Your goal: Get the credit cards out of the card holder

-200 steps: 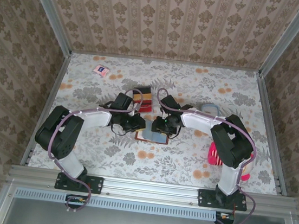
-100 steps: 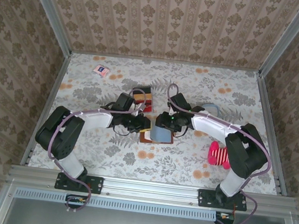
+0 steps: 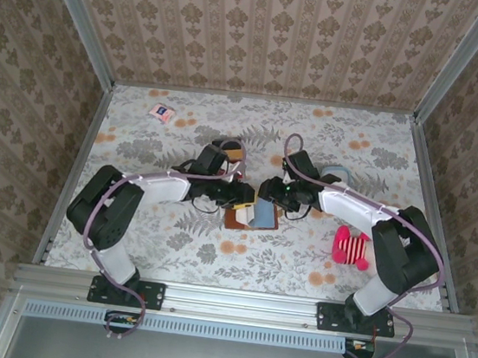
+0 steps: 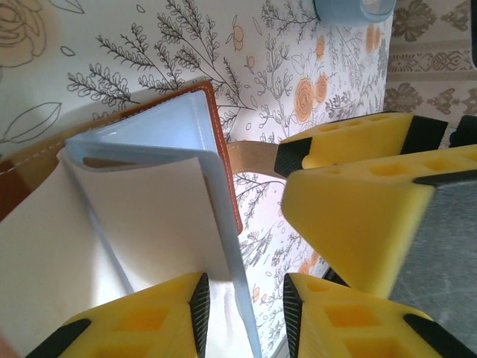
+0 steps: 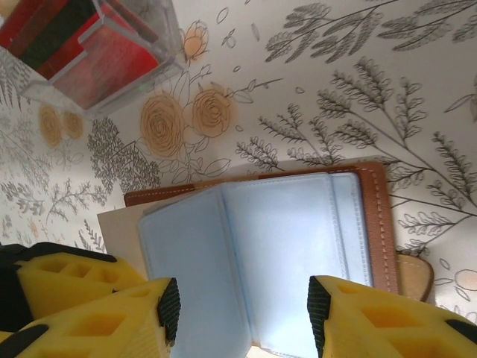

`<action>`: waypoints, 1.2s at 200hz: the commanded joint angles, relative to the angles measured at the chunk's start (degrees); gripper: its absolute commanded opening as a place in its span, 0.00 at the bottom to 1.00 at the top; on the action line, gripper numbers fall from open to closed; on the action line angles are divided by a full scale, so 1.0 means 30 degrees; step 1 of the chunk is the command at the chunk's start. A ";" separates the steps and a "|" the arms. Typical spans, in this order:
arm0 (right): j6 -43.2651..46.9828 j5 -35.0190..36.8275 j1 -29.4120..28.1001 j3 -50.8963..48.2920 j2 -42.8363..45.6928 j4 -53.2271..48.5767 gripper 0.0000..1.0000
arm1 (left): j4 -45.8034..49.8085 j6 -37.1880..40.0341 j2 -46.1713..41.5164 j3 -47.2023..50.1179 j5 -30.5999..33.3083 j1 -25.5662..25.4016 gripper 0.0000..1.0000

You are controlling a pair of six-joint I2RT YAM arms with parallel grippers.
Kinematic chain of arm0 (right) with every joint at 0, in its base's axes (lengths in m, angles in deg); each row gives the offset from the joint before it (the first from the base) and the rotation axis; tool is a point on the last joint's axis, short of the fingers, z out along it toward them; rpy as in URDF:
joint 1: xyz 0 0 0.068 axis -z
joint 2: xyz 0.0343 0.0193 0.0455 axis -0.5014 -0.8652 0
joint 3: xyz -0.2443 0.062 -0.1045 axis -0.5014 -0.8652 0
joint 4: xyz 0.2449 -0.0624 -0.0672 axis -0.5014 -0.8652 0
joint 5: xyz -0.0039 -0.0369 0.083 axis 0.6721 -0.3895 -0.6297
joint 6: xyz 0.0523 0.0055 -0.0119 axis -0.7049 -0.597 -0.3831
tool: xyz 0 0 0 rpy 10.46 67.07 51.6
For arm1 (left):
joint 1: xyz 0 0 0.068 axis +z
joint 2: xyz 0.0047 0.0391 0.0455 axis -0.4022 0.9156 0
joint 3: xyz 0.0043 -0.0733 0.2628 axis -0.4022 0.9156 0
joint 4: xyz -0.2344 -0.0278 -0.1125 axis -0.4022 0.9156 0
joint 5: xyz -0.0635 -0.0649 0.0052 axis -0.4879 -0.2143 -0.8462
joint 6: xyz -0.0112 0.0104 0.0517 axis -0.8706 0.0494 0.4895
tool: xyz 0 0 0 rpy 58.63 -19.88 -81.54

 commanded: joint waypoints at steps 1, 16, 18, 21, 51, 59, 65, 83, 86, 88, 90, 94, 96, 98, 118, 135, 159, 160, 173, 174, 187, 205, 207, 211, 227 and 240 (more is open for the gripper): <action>-0.0287 -0.0225 0.0121 -0.0230 0.0693 0.0460 0.54 | -0.0233 -0.0169 0.0562 -0.0757 -0.0372 -0.0225 0.35; -0.0261 -0.0428 0.0185 -0.0275 0.0639 0.0519 0.54 | 0.0186 -0.0009 0.0700 -0.0919 -0.0112 -0.0250 0.35; -0.0247 -0.0458 0.0185 -0.0283 0.0638 0.0541 0.54 | 0.0255 0.0039 0.0703 -0.0935 -0.0076 -0.0251 0.35; -0.0259 -0.0490 0.0211 -0.0285 0.0623 0.0558 0.54 | 0.0380 0.0091 0.0726 -0.0956 0.0000 -0.0248 0.35; -0.0141 -0.0896 0.0244 -0.0231 0.0395 0.0613 0.54 | 0.1020 0.0437 0.0911 -0.1108 0.0338 -0.0244 0.36; -0.0093 -0.0934 0.0243 -0.0227 0.0404 0.0587 0.54 | 0.1208 0.0569 0.0880 -0.1109 0.0469 -0.0251 0.37; -0.0043 -0.0919 0.0237 -0.0205 0.0400 0.0533 0.54 | 0.1406 0.0712 0.0829 -0.1128 0.0567 -0.0237 0.38; 0.0092 -0.0918 0.0229 -0.0119 0.0380 0.0428 0.54 | 0.2077 0.1111 0.0821 -0.1356 0.0829 -0.0290 0.41; 0.0105 -0.0917 0.0235 -0.0111 0.0426 0.0390 0.54 | 0.2110 0.1140 0.0821 -0.1382 0.0802 -0.0289 0.42; 0.0116 -0.0939 0.0234 -0.0095 0.0431 0.0377 0.54 | 0.2128 0.1161 0.0843 -0.1410 0.0782 -0.0290 0.42; 0.0119 -0.0923 0.0242 -0.0084 0.0433 0.0373 0.54 | 0.2125 0.1181 0.0870 -0.1402 0.0763 -0.0327 0.42; 0.0142 -0.0917 0.0237 -0.0081 0.0459 0.0345 0.54 | 0.2086 0.1193 0.0886 -0.1426 0.0735 -0.0338 0.43; 0.0154 -0.0939 0.0227 -0.0080 0.0454 0.0343 0.54 | 0.2086 0.1182 0.0881 -0.1443 0.0721 -0.0339 0.43; 0.0150 -0.0937 0.0240 -0.0080 0.0468 0.0343 0.54 | 0.2063 0.1172 0.0880 -0.1433 0.0696 -0.0354 0.44; 0.0230 -0.0862 0.0244 -0.0051 0.0603 0.0262 0.55 | 0.1481 0.1147 0.0825 -0.1361 0.0523 -0.0398 0.49; 0.0253 -0.0756 0.0242 -0.0082 0.0786 0.0211 0.56 | 0.1139 0.1149 0.0759 -0.1253 0.0519 -0.0416 0.53; 0.0183 -0.0386 0.0281 -0.0181 0.1073 0.0109 0.56 | 0.1025 0.1178 0.0889 -0.1410 0.0261 -0.0442 0.52; 0.0195 -0.0373 0.0292 -0.0175 0.1090 0.0094 0.56 | 0.1013 0.1164 0.0884 -0.1415 0.0230 -0.0449 0.52; 0.0149 -0.0160 0.0332 -0.0253 0.1243 0.0066 0.56 | 0.1105 0.1199 0.0774 -0.1494 0.0242 -0.0456 0.51; 0.0149 -0.0143 0.0346 -0.0240 0.1233 0.0058 0.56 | 0.1126 0.1218 0.0753 -0.1501 0.0250 -0.0456 0.52; 0.0173 -0.0048 0.0337 -0.0280 0.1323 -0.0008 0.56 | 0.2031 0.1695 0.0386 -0.1673 0.0814 -0.0401 0.52; 0.0321 -0.0093 0.0341 -0.0262 0.1318 -0.0082 0.56 | 0.4535 0.2877 -0.0410 -0.2068 0.2642 -0.0285 0.52; 0.0338 -0.0118 0.0349 -0.0272 0.1335 -0.0093 0.56 | 0.4778 0.2980 -0.0512 -0.2065 0.2839 -0.0245 0.53; 0.0393 -0.0181 0.0353 -0.0232 0.1295 -0.0060 0.55 | 0.5221 0.3164 -0.0711 -0.2110 0.3199 -0.0209 0.53; 0.0569 -0.0438 0.0328 -0.0212 0.1155 -0.0089 0.54 | 0.6678 0.3720 -0.1461 -0.2065 0.4291 0.0004 0.53; 0.0692 -0.0598 0.0250 -0.0064 0.0955 -0.0147 0.52 | 0.7489 0.3930 -0.2183 -0.1882 0.5089 0.0205 0.54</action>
